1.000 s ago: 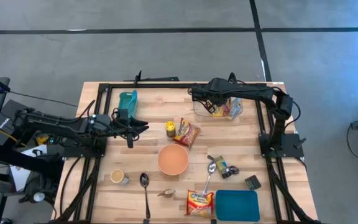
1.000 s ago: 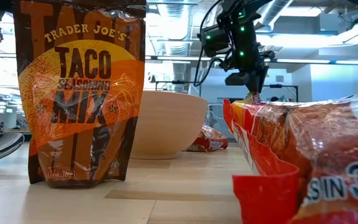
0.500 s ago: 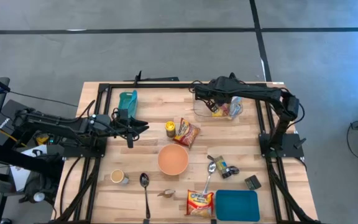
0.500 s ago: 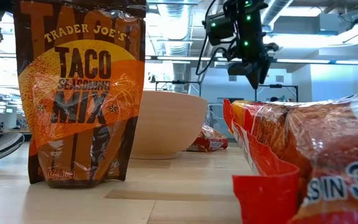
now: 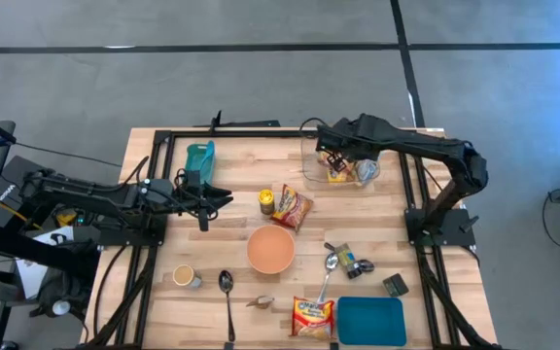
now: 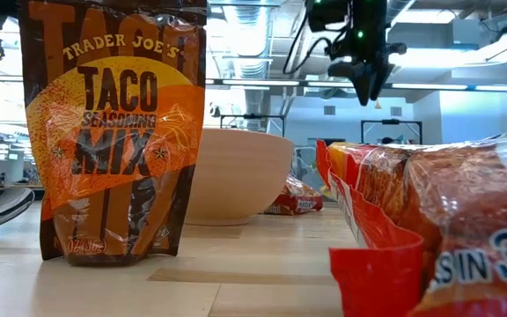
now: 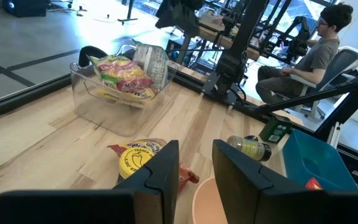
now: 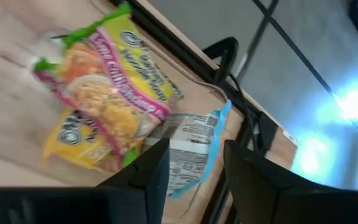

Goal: Pick & Place Food Item
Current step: Put the black seasoning bottle into the dark blue bin

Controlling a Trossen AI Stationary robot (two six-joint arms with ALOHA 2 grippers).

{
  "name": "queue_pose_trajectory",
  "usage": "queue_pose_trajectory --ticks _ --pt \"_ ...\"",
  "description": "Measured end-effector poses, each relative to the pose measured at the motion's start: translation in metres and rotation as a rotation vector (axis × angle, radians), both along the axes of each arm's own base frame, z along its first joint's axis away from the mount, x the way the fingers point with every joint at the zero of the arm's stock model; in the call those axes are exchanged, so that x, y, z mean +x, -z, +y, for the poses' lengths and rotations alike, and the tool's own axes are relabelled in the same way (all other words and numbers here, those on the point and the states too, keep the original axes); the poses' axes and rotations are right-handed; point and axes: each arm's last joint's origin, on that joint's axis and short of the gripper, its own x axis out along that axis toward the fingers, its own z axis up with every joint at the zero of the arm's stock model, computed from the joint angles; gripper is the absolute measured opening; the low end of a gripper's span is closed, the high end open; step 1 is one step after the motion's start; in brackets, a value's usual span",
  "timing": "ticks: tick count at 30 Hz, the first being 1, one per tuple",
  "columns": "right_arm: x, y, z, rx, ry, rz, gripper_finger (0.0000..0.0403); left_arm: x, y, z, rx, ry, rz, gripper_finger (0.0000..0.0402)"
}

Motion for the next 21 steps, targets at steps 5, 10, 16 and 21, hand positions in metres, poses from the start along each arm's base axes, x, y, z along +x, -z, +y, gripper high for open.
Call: queue_pose_trajectory --ticks 5,10,16,21 --pt "-0.003 -0.011 0.013 0.003 -0.042 -0.068 0.0125 0.000 0.000 0.000 0.000 0.000 -0.001 0.0092" --pt "-0.002 -0.019 0.024 0.013 -0.095 -0.139 0.0101 0.000 0.000 0.000 0.001 -0.004 0.000 0.0092" --pt "0.008 -0.023 0.032 0.107 -0.220 -0.249 0.0060 0.000 0.000 0.000 0.001 -0.005 0.000 0.0092" --pt "0.026 -0.027 0.043 0.311 -0.484 -0.398 0.0028 0.000 0.000 0.000 0.001 -0.008 0.000 0.0092"
